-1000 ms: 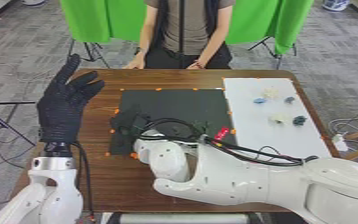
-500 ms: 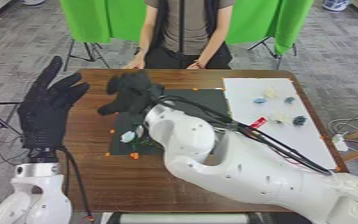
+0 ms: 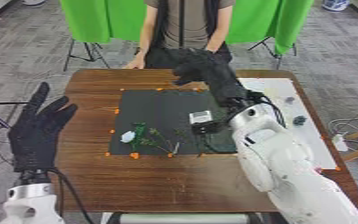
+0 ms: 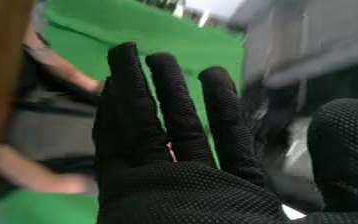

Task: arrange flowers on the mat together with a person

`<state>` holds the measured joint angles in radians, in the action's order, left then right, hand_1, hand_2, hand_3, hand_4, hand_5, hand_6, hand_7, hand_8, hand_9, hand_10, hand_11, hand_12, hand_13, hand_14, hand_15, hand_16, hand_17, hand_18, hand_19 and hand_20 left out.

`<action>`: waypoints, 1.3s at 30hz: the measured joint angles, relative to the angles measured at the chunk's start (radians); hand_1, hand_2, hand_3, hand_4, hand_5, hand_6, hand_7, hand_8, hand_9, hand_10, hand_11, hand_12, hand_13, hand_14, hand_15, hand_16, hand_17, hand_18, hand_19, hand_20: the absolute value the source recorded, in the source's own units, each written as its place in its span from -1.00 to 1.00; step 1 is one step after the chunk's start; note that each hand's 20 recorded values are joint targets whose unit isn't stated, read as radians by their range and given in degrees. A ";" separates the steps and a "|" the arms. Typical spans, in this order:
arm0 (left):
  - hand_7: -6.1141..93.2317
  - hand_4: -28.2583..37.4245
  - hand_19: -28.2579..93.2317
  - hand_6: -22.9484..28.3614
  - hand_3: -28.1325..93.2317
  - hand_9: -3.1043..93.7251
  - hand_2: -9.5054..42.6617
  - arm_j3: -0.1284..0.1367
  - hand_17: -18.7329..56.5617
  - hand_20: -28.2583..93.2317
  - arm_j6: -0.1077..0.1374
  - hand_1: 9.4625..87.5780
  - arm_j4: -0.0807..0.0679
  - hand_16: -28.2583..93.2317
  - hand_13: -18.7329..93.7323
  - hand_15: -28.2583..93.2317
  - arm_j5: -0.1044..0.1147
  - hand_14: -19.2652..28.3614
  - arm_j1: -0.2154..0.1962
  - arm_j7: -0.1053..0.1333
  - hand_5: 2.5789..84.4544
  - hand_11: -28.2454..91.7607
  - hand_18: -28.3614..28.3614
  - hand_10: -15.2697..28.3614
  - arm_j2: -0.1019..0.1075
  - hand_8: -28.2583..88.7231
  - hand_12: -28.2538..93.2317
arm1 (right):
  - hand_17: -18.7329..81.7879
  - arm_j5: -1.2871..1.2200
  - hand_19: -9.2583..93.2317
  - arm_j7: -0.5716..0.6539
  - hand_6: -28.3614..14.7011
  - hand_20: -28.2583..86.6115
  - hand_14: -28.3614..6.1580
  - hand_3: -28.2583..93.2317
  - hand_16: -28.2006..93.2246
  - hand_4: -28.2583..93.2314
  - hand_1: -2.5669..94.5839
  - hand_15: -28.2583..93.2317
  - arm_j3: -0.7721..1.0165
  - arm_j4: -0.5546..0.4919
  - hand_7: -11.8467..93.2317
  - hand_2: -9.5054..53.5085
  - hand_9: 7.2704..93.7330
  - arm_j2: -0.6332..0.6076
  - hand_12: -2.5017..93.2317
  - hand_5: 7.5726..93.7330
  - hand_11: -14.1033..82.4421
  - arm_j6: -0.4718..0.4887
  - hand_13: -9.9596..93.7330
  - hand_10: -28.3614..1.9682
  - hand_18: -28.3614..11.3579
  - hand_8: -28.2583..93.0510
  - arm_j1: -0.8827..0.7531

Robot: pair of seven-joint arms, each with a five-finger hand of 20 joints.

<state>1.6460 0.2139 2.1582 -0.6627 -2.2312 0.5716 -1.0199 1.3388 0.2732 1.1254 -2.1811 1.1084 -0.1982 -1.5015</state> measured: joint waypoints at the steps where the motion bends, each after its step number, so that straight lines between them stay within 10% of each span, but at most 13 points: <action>1: -0.66 -1.00 0.53 0.06 0.67 -0.13 -0.26 0.000 -0.60 -0.64 -0.003 -0.73 -0.003 -0.67 -0.09 0.19 -0.002 0.80 0.000 0.000 -0.25 -0.15 0.88 0.51 -0.002 -0.68 -0.37 | -0.52 -0.062 0.17 -0.019 0.19 -0.21 -0.64 0.56 -0.40 -0.98 -0.71 0.12 0.042 -0.011 -0.59 -0.20 0.02 0.000 -0.67 -0.18 -0.43 -0.016 -0.04 -0.40 -0.55 -0.72 -0.045; 9: -0.66 -1.00 0.49 0.01 0.69 -0.13 -0.30 -0.034 -0.62 -0.60 -0.030 -0.73 -0.070 -0.65 -0.09 0.15 -0.004 0.76 0.046 -0.005 -0.27 -0.18 0.86 0.47 -0.026 -0.68 -0.37 | -0.55 -0.440 0.10 -0.246 0.29 -0.21 -0.62 0.58 -0.37 -1.00 -0.76 0.08 0.384 0.050 -0.59 -0.16 0.00 0.019 -0.66 -0.23 -0.46 -0.030 -0.07 -0.26 -0.56 -0.72 -0.350; 14: -0.66 -1.00 0.52 0.02 0.69 -0.14 -0.30 -0.040 -0.61 -0.55 -0.061 -0.73 -0.110 -0.63 -0.10 0.22 -0.071 0.80 0.086 -0.119 -0.28 -0.17 0.87 0.48 -0.108 -0.68 -0.36 | -0.56 -0.524 0.10 -0.266 0.29 -0.20 -0.62 0.58 -0.35 -1.00 -0.78 0.07 0.389 0.102 -0.58 -0.15 -0.06 0.022 -0.66 -0.26 -0.47 -0.042 -0.09 -0.29 -0.57 -0.72 -0.425; 16: -0.66 -1.00 0.52 0.02 0.69 -0.14 -0.30 -0.038 -0.61 -0.55 -0.072 -0.73 -0.110 -0.64 -0.10 0.22 -0.092 0.80 0.087 -0.157 -0.28 -0.17 0.87 0.48 -0.136 -0.68 -0.36 | -0.56 -0.517 0.10 -0.260 0.28 -0.19 -0.62 0.58 -0.35 -1.00 -0.78 0.07 0.374 0.105 -0.58 -0.15 -0.08 0.031 -0.66 -0.28 -0.47 -0.042 -0.10 -0.32 -0.57 -0.72 -0.441; 19: -0.66 -1.00 0.51 0.03 0.69 -0.14 -0.30 -0.037 -0.61 -0.54 -0.076 -0.73 -0.110 -0.65 -0.10 0.22 -0.094 0.80 0.082 -0.153 -0.27 -0.17 0.87 0.48 -0.147 -0.68 -0.36 | -0.56 -0.492 0.10 -0.245 0.28 -0.19 -0.62 0.59 -0.34 -1.00 -0.79 0.07 0.363 0.102 -0.59 -0.16 -0.08 0.049 -0.66 -0.28 -0.47 -0.048 -0.10 -0.32 -0.58 -0.72 -0.455; 25: -0.67 -1.00 0.52 0.03 0.69 -0.14 -0.30 -0.014 -0.60 -0.52 -0.073 -0.73 -0.100 -0.65 -0.10 0.21 -0.087 0.79 0.064 -0.112 -0.27 -0.18 0.87 0.48 -0.133 -0.68 -0.36 | -0.56 -0.473 0.09 -0.243 0.29 -0.18 -0.61 0.60 -0.34 -1.00 -0.79 0.07 0.373 0.085 -0.58 -0.17 -0.09 0.069 -0.65 -0.28 -0.48 -0.066 -0.10 -0.30 -0.60 -0.72 -0.486; 39: -0.67 -1.00 0.52 0.04 0.68 -0.14 -0.29 -0.019 -0.59 -0.51 -0.073 -0.73 -0.102 -0.65 -0.10 0.20 -0.068 0.79 0.060 -0.117 -0.28 -0.17 0.89 0.49 -0.112 -0.67 -0.36 | -0.57 -0.476 0.08 -0.257 0.32 -0.18 -0.60 0.61 -0.33 -1.00 -0.79 0.07 0.383 0.085 -0.57 -0.18 -0.09 0.070 -0.65 -0.27 -0.48 -0.091 -0.10 -0.29 -0.60 -0.72 -0.499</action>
<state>1.6267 0.1407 2.0563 -0.7308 -2.1717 0.4544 -1.1324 0.8626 0.0165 1.5083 -2.0958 1.1782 -0.2896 -2.0005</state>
